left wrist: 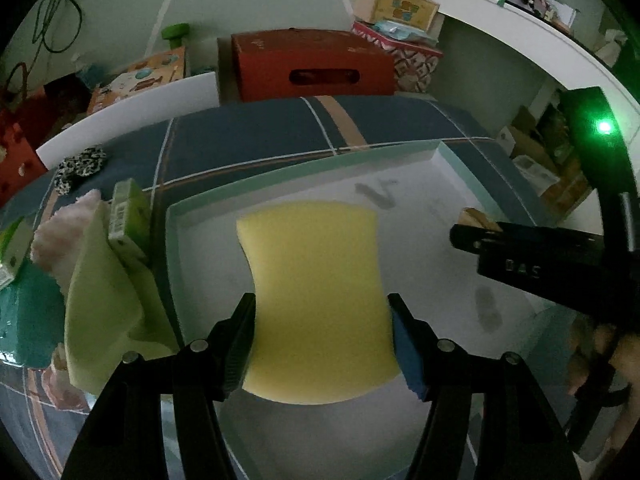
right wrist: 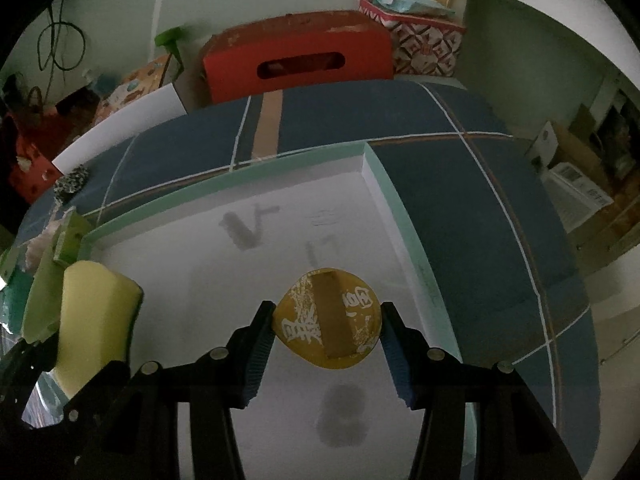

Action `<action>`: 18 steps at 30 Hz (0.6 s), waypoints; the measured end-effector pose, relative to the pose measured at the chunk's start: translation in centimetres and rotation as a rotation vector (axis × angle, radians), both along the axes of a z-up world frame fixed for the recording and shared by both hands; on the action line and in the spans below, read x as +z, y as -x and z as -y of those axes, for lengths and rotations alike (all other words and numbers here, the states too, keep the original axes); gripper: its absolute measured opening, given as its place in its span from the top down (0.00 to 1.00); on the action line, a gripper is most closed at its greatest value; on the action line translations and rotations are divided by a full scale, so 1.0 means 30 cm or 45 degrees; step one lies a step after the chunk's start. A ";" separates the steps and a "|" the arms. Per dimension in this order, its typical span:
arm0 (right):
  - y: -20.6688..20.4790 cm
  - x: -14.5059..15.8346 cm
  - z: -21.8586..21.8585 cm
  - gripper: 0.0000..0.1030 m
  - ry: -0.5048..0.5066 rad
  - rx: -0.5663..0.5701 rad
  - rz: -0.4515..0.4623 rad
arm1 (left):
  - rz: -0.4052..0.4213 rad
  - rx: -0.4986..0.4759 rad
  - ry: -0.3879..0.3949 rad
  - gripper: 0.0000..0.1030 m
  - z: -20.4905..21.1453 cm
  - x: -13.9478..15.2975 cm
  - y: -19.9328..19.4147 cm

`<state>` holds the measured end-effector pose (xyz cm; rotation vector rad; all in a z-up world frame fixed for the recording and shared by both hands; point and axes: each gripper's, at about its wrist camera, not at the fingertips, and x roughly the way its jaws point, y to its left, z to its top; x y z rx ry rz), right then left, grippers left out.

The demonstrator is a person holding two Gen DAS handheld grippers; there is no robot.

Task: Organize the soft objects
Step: 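Carry sponge and disc over the white tray and open both tools, then move both tools back toward the pile of items beside the tray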

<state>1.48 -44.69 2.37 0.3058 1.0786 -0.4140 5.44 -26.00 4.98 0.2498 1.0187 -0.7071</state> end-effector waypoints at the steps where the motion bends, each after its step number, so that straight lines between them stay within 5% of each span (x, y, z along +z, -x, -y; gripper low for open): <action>1: -0.002 -0.001 -0.001 0.46 0.000 0.002 -0.006 | 0.000 -0.005 0.002 0.36 0.003 0.001 0.003; 14: -0.011 0.055 -0.033 0.27 0.026 0.041 -0.018 | 0.020 -0.037 -0.017 0.28 0.010 0.054 0.021; 16: -0.009 0.068 -0.041 0.25 0.029 0.046 -0.020 | 0.035 -0.028 -0.003 0.18 -0.007 0.075 0.020; 18: -0.008 0.082 -0.049 0.22 0.038 0.055 -0.027 | 0.047 -0.020 0.010 0.17 -0.021 0.092 0.020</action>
